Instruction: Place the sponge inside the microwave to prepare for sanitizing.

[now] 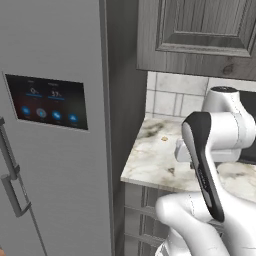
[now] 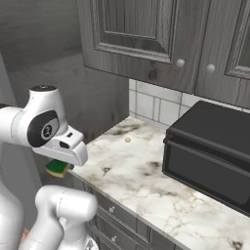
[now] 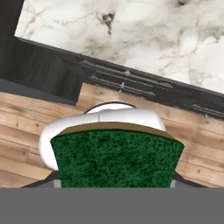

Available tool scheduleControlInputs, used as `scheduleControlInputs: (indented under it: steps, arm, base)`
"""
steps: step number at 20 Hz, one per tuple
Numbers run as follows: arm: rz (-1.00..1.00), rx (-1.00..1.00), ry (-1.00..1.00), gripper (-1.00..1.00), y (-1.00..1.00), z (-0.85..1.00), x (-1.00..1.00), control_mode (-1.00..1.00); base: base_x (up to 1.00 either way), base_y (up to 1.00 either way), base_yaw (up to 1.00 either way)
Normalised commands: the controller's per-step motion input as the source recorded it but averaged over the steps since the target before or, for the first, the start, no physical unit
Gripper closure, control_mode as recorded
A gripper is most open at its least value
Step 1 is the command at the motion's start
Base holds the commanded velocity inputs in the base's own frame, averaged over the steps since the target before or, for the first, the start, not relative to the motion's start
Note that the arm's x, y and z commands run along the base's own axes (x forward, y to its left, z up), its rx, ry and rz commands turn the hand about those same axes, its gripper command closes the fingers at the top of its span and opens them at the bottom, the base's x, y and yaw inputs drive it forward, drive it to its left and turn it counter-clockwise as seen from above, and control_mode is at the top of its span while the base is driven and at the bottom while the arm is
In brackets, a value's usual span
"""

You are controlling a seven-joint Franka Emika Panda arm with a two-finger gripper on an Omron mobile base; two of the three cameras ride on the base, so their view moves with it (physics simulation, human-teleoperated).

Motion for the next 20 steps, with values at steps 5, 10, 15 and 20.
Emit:
scheduleControlInputs:
  steps: [5, 10, 15, 20]
  arm:
    - [0.0, 0.0, 0.0, 1.0, 0.0, 0.0, 0.0, 1.0]
    - [0.0, 0.0, 0.0, 1.0, 0.0, 0.0, 0.0, 1.0]
    - [0.0, 0.0, 0.0, 1.0, 0.0, 0.0, 0.0, 1.0]
    - [0.0, 0.0, 0.0, 1.0, 0.0, 0.0, 0.0, 1.0]
  base:
    - [-0.47, 0.32, 0.0]
    - [-0.77, 0.54, 0.0]
    - [-0.13, 0.88, 0.0]
    - [0.0, 1.0, 0.0]
